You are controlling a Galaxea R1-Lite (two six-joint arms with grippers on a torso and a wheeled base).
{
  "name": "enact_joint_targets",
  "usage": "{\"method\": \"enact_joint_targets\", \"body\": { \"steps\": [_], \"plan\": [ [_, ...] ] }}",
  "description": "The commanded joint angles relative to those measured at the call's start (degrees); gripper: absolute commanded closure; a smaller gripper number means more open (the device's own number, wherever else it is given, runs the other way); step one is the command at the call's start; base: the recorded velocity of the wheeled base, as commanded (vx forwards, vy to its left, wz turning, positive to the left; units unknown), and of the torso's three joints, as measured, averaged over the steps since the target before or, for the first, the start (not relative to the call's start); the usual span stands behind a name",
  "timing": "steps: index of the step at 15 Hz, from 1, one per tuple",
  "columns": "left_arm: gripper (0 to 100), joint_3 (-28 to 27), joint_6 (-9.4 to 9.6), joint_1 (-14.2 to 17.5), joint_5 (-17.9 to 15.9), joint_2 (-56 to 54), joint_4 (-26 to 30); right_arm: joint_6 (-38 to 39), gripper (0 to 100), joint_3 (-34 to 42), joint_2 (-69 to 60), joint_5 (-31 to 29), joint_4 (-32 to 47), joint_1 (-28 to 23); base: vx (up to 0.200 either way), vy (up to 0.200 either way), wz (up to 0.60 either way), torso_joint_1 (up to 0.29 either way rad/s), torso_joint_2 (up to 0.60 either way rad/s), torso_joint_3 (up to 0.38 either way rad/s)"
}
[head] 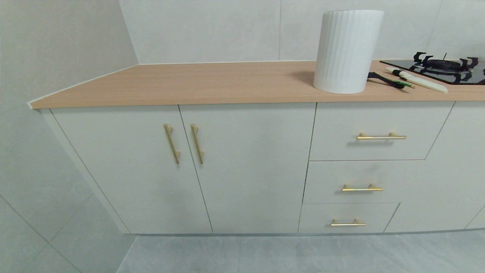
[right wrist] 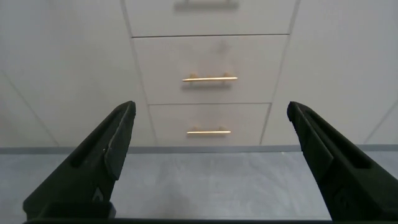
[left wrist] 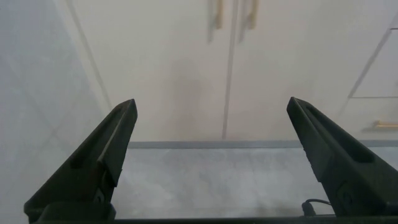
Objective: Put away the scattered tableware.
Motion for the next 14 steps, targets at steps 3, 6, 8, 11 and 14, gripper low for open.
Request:
{"method": "enact_joint_targets", "body": {
  "steps": [3,6,8,11,14],
  "plan": [
    [0,0.0,-0.01,0.02,0.0,0.07,-0.01,0.02,0,0.0,0.1,-0.02,0.01,0.01,0.0,-0.2,0.0,0.001,0.0,0.001],
    [0,0.0,0.08,0.02,0.0,0.07,-0.01,0.02,0,0.0,0.1,-0.02,0.01,0.01,0.0,-0.2,0.0,0.004,0.0,0.001],
    [0,0.0,0.08,0.02,0.0,0.07,-0.01,0.02,0,0.0,0.1,-0.02,0.01,0.01,0.0,0.0,0.0,0.0,0.0,0.0],
    [0,0.0,0.08,0.02,0.0,0.07,-0.01,0.02,0,0.0,0.1,-0.02,0.01,0.01,0.0,0.0,0.0,0.0,0.0,0.0],
    [0,0.0,0.08,0.02,0.0,0.07,-0.01,0.02,0,0.0,0.1,-0.02,0.01,0.01,0.0,0.0,0.0,0.0,0.0,0.0]
  ]
}}
